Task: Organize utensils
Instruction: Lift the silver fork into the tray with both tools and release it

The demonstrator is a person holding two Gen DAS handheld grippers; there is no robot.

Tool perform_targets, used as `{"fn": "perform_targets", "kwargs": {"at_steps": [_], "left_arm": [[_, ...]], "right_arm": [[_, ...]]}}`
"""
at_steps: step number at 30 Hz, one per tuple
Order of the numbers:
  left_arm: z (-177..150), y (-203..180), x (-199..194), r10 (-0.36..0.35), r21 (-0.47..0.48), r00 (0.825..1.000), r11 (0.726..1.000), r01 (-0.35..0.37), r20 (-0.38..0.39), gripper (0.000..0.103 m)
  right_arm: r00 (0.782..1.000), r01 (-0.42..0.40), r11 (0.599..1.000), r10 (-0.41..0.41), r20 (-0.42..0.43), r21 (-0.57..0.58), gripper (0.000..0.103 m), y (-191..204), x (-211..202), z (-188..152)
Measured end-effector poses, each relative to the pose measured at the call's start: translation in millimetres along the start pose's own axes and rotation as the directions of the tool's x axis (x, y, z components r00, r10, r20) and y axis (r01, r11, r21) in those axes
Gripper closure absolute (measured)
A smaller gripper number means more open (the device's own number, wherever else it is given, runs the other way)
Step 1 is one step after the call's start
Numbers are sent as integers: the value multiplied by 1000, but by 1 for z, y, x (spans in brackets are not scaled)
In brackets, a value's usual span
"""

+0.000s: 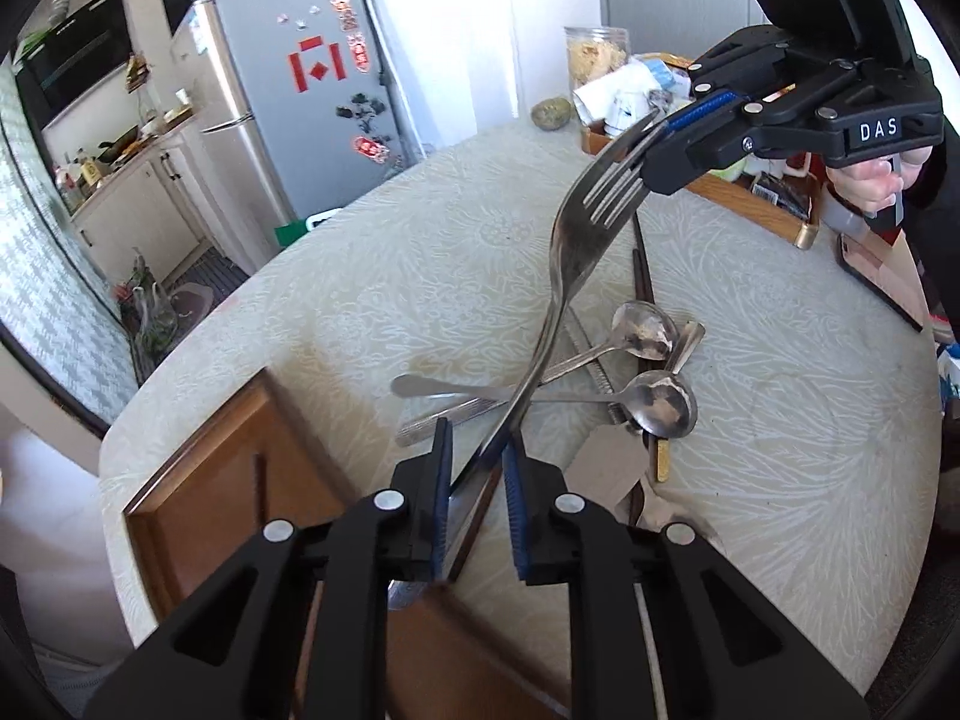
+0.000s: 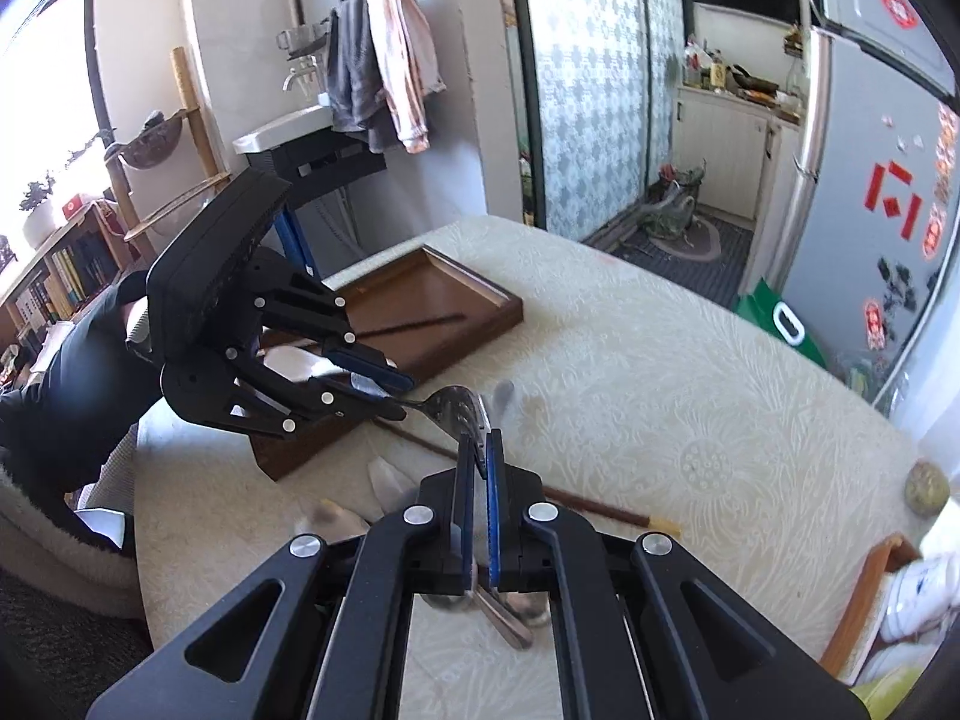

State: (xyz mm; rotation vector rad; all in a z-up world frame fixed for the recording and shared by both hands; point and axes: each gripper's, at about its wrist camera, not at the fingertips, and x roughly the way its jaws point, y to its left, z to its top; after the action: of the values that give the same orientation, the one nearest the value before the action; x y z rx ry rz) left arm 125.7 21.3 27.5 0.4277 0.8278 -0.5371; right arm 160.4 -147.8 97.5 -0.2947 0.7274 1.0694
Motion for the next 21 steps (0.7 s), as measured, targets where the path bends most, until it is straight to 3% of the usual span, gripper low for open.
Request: {"fn": "perform_targets", "kwargs": {"at_steps": [10,15,21], "left_arm": [[-57,33,-33,88,-106,991,989,-99,-103,87],[-88,51,-36,106,-166,980,977,-135,-171,88],[-107,72,-37,99,-226,974,963,-145,-204,88]], "right_arm": [[989,-142,986,139,-41,-82,99,42,68,44],[972,-228,971,223,-80,-67,99,51,109,57],[958,-265,964,265,-106,15,96,40,149,66]]}}
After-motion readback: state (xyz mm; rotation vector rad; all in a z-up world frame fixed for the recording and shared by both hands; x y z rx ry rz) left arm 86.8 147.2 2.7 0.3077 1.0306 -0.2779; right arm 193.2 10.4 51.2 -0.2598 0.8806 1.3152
